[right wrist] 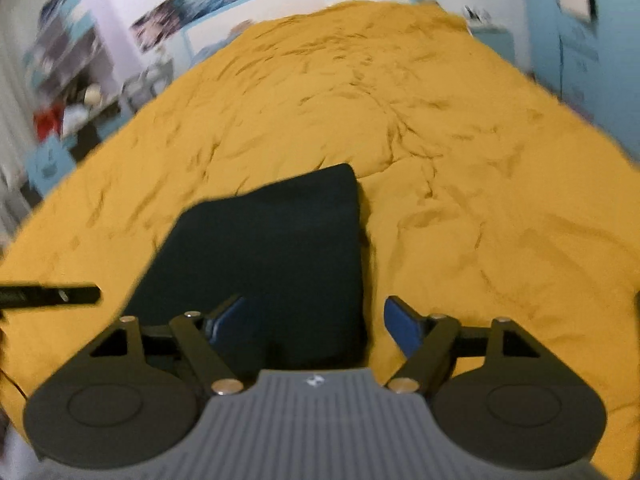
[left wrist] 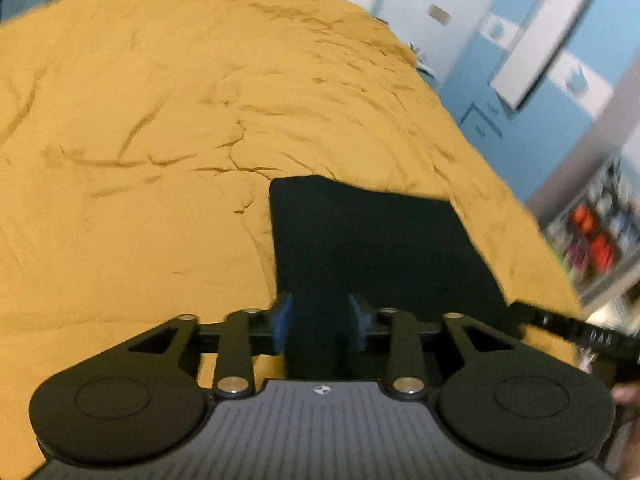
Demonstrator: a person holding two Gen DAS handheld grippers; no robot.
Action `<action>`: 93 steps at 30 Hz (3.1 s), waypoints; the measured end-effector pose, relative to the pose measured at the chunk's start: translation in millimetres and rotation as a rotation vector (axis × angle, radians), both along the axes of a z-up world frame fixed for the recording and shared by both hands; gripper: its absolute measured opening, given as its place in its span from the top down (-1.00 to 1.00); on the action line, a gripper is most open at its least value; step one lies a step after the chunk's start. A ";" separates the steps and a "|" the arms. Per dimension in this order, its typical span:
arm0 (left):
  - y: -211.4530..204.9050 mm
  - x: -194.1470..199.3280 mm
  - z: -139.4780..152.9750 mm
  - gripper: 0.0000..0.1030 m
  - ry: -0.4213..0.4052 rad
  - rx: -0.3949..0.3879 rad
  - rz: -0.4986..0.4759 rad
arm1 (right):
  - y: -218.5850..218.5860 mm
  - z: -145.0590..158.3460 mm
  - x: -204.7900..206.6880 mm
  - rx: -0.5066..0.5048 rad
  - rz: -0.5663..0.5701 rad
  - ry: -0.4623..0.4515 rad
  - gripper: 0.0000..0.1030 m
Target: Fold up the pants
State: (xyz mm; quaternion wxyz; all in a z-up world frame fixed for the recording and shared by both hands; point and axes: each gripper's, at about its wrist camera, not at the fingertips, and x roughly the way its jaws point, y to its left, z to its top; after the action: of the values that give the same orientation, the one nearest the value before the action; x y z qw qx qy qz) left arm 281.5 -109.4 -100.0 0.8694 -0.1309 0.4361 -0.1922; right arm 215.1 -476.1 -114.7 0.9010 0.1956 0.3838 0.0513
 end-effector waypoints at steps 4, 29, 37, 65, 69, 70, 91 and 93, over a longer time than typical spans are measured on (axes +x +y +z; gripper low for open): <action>14.3 31.0 -18.5 -0.17 0.043 -0.146 0.057 | -13.6 -10.1 22.0 0.079 -0.049 0.035 -0.41; 15.5 84.0 -93.5 0.22 0.252 -0.422 0.117 | -34.4 -76.6 84.2 0.401 -0.017 0.115 0.38; 4.5 71.4 -59.6 0.55 0.148 -0.328 0.094 | -22.8 -45.6 77.3 0.312 0.015 0.063 0.60; 77.4 -7.5 29.6 0.57 0.064 -0.269 0.119 | 62.9 22.6 17.6 0.372 0.160 0.049 0.67; 96.2 -11.9 27.1 0.57 0.075 -0.284 0.128 | 76.6 26.1 7.4 0.394 0.174 0.062 0.67; 99.6 -11.3 24.7 0.57 0.079 -0.282 0.131 | 79.8 24.9 7.0 0.395 0.181 0.066 0.67; 155.0 23.2 -63.6 0.34 0.208 -0.318 0.173 | 96.7 -47.6 22.1 0.346 0.133 0.172 0.49; 158.4 22.8 -50.2 0.37 0.168 -0.271 0.203 | 96.0 -36.4 20.5 0.273 0.137 0.151 0.48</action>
State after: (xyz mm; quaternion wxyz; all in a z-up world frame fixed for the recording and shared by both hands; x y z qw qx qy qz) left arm 304.3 49.0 -150.2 0.8193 -0.3058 0.4616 -0.1490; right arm 235.7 -380.1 -151.1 0.8289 0.2932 0.4525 0.1492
